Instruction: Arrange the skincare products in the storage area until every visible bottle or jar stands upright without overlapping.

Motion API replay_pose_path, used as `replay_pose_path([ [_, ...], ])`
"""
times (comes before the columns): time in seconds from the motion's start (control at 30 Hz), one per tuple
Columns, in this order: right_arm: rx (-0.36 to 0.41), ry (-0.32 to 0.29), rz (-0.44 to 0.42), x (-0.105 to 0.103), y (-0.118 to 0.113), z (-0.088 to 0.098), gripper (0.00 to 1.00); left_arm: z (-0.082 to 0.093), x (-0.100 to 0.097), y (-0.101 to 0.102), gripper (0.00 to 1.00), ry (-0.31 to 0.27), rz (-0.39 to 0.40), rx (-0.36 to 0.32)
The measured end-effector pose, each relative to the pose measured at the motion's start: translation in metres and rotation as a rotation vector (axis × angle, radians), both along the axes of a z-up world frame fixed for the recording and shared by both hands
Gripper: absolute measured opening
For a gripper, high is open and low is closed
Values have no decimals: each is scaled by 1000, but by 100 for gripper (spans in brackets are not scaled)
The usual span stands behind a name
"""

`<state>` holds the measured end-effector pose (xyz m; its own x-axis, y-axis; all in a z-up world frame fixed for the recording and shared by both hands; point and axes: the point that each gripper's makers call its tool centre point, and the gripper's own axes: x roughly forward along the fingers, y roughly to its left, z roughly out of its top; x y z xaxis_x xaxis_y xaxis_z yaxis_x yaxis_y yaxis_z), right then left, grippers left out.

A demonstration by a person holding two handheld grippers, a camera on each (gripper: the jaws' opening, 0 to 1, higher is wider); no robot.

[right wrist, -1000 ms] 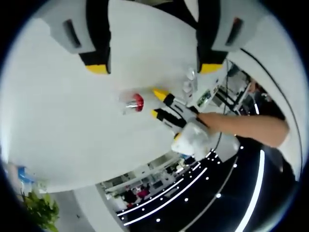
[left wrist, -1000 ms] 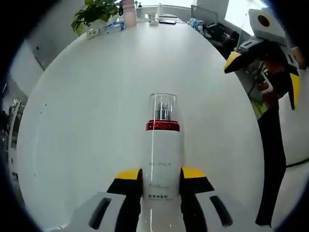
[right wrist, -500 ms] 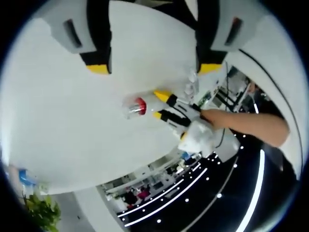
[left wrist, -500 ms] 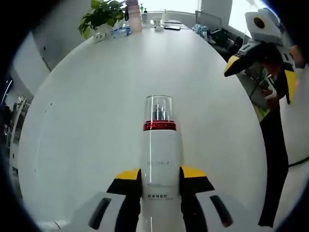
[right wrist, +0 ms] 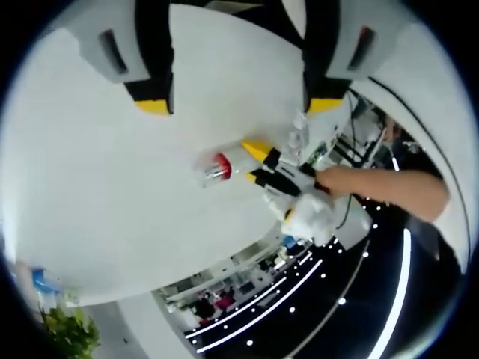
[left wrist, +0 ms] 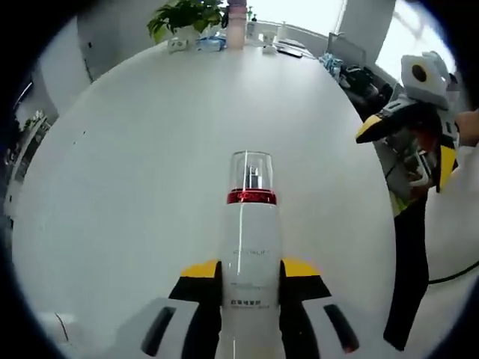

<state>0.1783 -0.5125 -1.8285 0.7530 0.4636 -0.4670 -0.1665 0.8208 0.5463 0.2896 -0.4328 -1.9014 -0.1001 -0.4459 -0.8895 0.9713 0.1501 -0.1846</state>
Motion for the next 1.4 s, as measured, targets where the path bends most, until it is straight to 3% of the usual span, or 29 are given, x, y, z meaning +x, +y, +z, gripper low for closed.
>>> replay_pose_path([
  [0.33, 58, 13, 20, 17, 19, 3, 68, 20, -19, -6, 26, 165, 210, -134],
  [0.4, 86, 27, 20, 21, 23, 1, 68, 20, -19, -5, 26, 164, 216, -139],
  [0.43, 96, 37, 20, 23, 25, -1, 68, 20, -25, -3, 26, 205, 250, -132],
  [0.5, 116, 52, 22, 27, 30, -4, 68, 18, -26, 0, 26, 214, 271, -132],
  [0.53, 135, 67, 26, 28, 32, -5, 68, 18, -29, 0, 26, 246, 296, -131],
  [0.7, 313, 143, -18, 36, 46, -8, 68, 22, -38, -1, 26, 309, 353, -176],
  [0.8, 463, 208, -100, 47, 49, -13, 68, 25, -48, -3, 26, 367, 385, -195],
  [0.93, 616, 260, -186, 58, 50, -16, 60, 34, -60, -6, 26, 434, 412, -241],
  [1.03, 652, 263, -229, 67, 47, -18, 56, 42, -68, -10, 26, 467, 427, -279],
  [1.17, 597, 283, -224, 69, 50, -21, 44, 49, -72, -11, 26, 453, 427, -301],
  [1.3, 607, 297, -239, 72, 50, -23, 35, 54, -71, -10, 26, 418, 417, -322],
  [1.4, 615, 319, -229, 76, 56, -22, 34, 57, -72, -7, 26, 381, 394, -327],
])
